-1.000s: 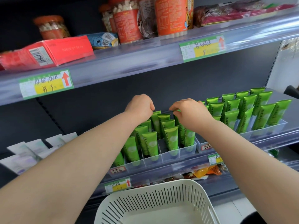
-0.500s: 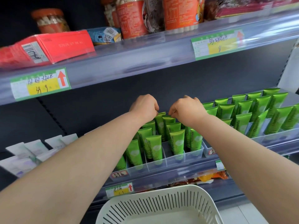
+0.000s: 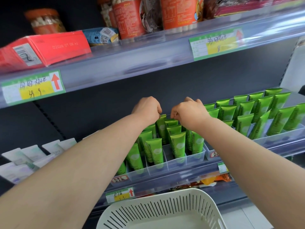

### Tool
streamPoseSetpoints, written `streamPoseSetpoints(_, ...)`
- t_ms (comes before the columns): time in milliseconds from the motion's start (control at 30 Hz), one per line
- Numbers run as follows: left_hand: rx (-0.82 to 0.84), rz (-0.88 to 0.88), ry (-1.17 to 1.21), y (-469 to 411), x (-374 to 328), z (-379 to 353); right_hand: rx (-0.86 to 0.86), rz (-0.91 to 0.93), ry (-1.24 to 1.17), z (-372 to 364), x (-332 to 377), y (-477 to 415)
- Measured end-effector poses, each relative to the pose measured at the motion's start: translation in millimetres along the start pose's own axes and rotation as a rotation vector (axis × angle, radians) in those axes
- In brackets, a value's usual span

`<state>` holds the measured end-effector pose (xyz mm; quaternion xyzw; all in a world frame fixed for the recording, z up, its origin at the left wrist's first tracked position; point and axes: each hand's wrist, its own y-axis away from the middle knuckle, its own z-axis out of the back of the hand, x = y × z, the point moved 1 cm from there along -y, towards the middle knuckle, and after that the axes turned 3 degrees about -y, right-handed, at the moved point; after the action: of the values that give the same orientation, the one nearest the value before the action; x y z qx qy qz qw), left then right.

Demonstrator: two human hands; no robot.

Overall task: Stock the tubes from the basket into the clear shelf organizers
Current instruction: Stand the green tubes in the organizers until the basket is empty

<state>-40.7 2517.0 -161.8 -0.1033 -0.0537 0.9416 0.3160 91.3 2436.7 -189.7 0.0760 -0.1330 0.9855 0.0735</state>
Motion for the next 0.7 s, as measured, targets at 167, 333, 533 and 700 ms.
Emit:
streamPoseSetpoints(167,0.018,0.018,-0.027,0.3,-2.0,0.2,-0.007,0.025,-0.031,1.6,-3.7,4.1)
streamPoseSetpoints(333,0.031,0.040,-0.057,0.1,-5.7,-0.7,-0.020,0.032,-0.056,3.1,-7.6,7.9)
streamPoseSetpoints(533,0.027,0.071,-0.069,-4.4,-13.0,-7.0,-0.012,0.031,-0.099,4.0,-16.5,16.2)
streamPoseSetpoints(700,-0.037,0.049,-0.060,-9.9,-23.9,-10.6,-0.032,0.063,-0.161,3.0,-18.4,21.0)
